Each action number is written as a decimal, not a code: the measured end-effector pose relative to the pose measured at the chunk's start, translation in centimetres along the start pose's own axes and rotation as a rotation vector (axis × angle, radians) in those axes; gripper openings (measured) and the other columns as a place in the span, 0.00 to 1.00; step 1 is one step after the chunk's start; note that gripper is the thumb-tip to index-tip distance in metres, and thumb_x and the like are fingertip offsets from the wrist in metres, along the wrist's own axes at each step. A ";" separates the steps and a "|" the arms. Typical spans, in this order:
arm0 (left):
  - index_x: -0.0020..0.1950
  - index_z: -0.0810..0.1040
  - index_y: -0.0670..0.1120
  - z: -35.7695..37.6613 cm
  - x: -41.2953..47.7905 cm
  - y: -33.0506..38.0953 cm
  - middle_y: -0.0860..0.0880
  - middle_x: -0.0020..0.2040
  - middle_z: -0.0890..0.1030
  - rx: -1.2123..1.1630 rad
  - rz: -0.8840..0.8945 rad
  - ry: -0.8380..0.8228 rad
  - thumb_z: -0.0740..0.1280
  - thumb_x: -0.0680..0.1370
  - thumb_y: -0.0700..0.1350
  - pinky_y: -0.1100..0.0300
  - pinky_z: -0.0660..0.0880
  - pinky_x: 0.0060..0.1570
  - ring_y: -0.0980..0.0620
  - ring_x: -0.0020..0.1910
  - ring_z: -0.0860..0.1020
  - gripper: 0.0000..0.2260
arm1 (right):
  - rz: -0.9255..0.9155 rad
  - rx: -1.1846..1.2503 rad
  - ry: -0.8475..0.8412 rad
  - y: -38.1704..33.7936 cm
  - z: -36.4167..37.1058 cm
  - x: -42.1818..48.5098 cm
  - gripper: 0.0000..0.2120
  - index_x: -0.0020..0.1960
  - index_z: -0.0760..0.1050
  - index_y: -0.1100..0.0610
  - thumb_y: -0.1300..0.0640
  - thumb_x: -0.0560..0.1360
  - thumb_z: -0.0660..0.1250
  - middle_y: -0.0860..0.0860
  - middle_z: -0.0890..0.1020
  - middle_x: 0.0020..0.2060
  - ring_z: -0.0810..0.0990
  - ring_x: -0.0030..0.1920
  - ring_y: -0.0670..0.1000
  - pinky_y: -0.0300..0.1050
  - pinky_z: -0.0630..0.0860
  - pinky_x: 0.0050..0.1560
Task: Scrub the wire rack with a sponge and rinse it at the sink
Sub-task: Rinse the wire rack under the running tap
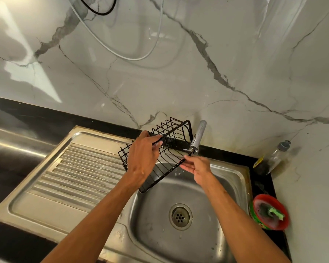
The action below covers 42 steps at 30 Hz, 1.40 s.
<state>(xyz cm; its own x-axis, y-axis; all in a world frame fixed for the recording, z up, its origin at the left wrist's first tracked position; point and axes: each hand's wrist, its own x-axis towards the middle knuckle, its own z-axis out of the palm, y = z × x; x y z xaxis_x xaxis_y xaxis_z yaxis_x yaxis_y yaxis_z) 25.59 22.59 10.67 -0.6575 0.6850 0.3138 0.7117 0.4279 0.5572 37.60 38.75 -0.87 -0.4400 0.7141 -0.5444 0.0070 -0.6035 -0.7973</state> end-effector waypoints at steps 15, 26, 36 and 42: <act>0.67 0.81 0.48 1.0 -0.1 0.2 0.47 0.57 0.79 -0.068 0.053 -0.011 0.67 0.82 0.47 0.68 0.70 0.48 0.56 0.43 0.77 0.14 | 0.002 0.073 0.078 1.0 -0.7 -1.4 0.09 0.53 0.79 0.67 0.68 0.73 0.72 0.64 0.85 0.45 0.87 0.44 0.61 0.52 0.84 0.43; 0.67 0.80 0.48 1.1 -0.7 0.1 0.52 0.51 0.75 -0.055 0.053 -0.062 0.68 0.82 0.47 0.76 0.65 0.40 0.58 0.41 0.73 0.14 | 0.041 0.049 0.072 1.4 -0.9 -2.2 0.08 0.51 0.79 0.66 0.68 0.73 0.73 0.64 0.86 0.42 0.87 0.42 0.60 0.50 0.84 0.39; 0.67 0.80 0.47 1.5 -0.8 -1.1 0.51 0.50 0.78 -0.066 0.043 -0.162 0.68 0.81 0.49 0.65 0.73 0.53 0.55 0.45 0.78 0.15 | 0.074 0.101 0.181 2.3 -1.6 -2.5 0.07 0.51 0.80 0.67 0.68 0.73 0.72 0.65 0.85 0.43 0.86 0.40 0.61 0.50 0.84 0.36; 0.66 0.81 0.49 1.3 -0.4 -2.2 0.49 0.54 0.82 -0.080 0.078 -0.260 0.69 0.80 0.49 0.56 0.76 0.60 0.53 0.53 0.80 0.15 | 0.133 0.139 0.195 3.7 -1.5 -3.0 0.11 0.54 0.79 0.70 0.71 0.72 0.72 0.66 0.85 0.44 0.86 0.44 0.63 0.55 0.84 0.43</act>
<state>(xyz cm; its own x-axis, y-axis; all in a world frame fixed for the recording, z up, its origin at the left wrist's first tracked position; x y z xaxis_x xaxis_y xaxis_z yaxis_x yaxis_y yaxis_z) 24.66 22.14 8.32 -0.5086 0.8468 0.1560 0.7290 0.3270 0.6014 40.31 34.95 -2.60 -0.2621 0.6718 -0.6928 -0.0760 -0.7301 -0.6791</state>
